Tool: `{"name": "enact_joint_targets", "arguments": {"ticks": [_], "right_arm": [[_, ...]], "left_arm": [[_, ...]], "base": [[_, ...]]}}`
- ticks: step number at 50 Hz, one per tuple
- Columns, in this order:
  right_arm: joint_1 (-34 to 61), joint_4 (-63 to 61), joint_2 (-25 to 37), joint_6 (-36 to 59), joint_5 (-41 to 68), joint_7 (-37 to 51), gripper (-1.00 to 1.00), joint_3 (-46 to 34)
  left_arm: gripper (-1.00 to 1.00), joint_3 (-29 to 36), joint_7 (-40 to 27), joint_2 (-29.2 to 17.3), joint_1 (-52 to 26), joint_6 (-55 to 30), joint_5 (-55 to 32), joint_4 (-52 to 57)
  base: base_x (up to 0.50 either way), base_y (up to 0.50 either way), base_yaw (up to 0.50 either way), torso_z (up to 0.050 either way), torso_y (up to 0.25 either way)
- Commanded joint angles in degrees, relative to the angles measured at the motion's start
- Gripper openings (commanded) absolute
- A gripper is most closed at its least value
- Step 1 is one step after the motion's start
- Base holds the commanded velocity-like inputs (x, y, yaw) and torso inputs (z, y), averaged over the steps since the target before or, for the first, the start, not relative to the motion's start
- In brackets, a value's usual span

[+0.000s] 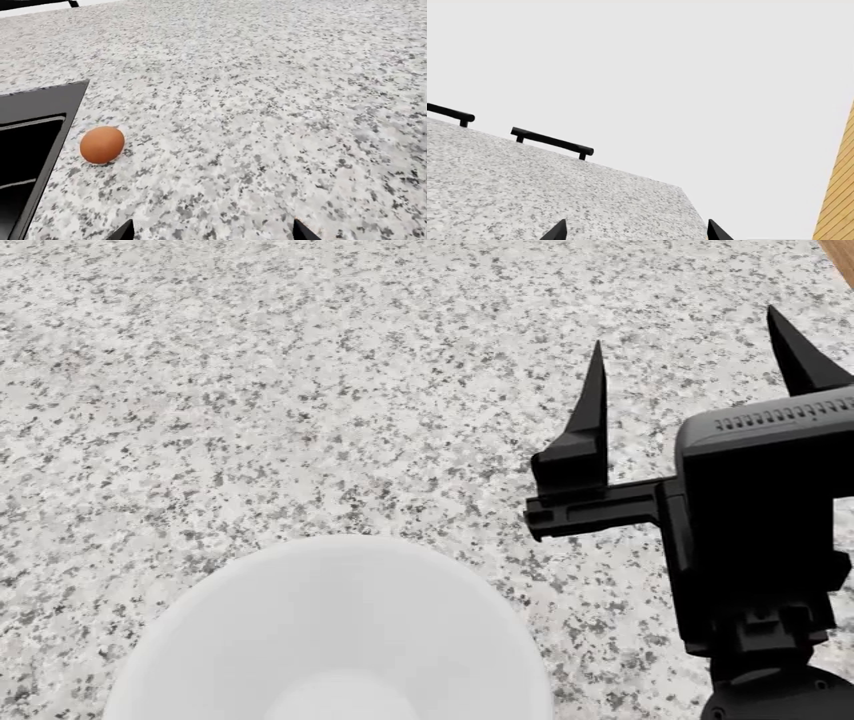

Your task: Place the eggs and milk next to the bowl.

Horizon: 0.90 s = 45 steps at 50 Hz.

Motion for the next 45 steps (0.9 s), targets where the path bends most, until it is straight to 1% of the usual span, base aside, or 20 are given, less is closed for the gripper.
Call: {"name": "enact_joint_targets", "arguments": {"ticks": [1,4,9,10,11,14,21,22,32,41,45], "right_arm": [[-0.1,-0.1,-0.9,-0.1,-1.6,-1.0,1.00,0.7],[-0.2,-0.1,-0.9,-0.1,-1.6,-1.0,1.00,0.7],[-0.2,-0.1,-0.8,0.0,-1.6,-0.9,1.00,0.6],[-0.2,-0.1,-0.8,0.0,-1.6,-0.9,1.00,0.6],[-0.3,-0.1,-0.7,-0.1,-1.6,-1.0,1.00,0.7],[-0.2,-0.4,-0.6,0.2,-1.5,-0.9,1.00,0.7],[-0.2,-0.4,-0.5,0.2,-1.4,-0.8,1.00,0.7],[-0.2,-0.7,-0.4,0.6,-1.2,-0.7,1.00,0.9],[-0.2,0.1,-0.7,-0.1,-1.4,-0.7,1.00,0.4],[-0.2,-0.5,-0.2,0.5,-1.1,-0.7,1.00,0.7],[-0.2,-0.4,-0.1,0.5,-1.0,-0.7,1.00,0.7]], "left_arm": [[1.00,11.4,-7.1,1.0,-12.8,0.0,0.5,-7.1],[1.00,15.0,-8.0,1.4,-16.5,-0.1,1.5,-8.7],[1.00,15.0,-8.0,1.5,-16.5,-0.1,1.5,-8.7],[1.00,15.8,-9.2,1.8,-17.8,-0.5,1.5,-9.3],[1.00,20.5,-10.8,3.5,-23.7,-1.3,2.7,-11.7],[1.00,23.3,-12.2,4.7,-27.6,-1.7,4.1,-13.8],[1.00,23.6,-12.6,5.0,-28.3,-1.8,4.2,-14.2],[1.00,26.2,-15.1,6.8,-33.0,-3.1,5.3,-17.1],[1.00,29.1,-17.8,9.7,-39.1,-4.8,6.1,-21.4],[1.00,32.8,-18.5,12.9,-45.0,-5.0,8.7,-26.3],[1.00,33.3,-18.8,14.1,-46.6,-4.6,9.4,-28.5]], "base": [[0.00,0.00,0.00,0.000,0.000],[0.00,0.00,0.00,0.000,0.000],[0.00,0.00,0.00,0.000,0.000],[0.00,0.00,0.00,0.000,0.000],[0.00,0.00,0.00,0.000,0.000],[0.00,0.00,0.00,0.000,0.000],[0.00,0.00,0.00,0.000,0.000],[0.00,0.00,0.00,0.000,0.000],[0.00,0.00,0.00,0.000,0.000],[0.00,0.00,0.00,0.000,0.000],[0.00,0.00,0.00,0.000,0.000]]}}
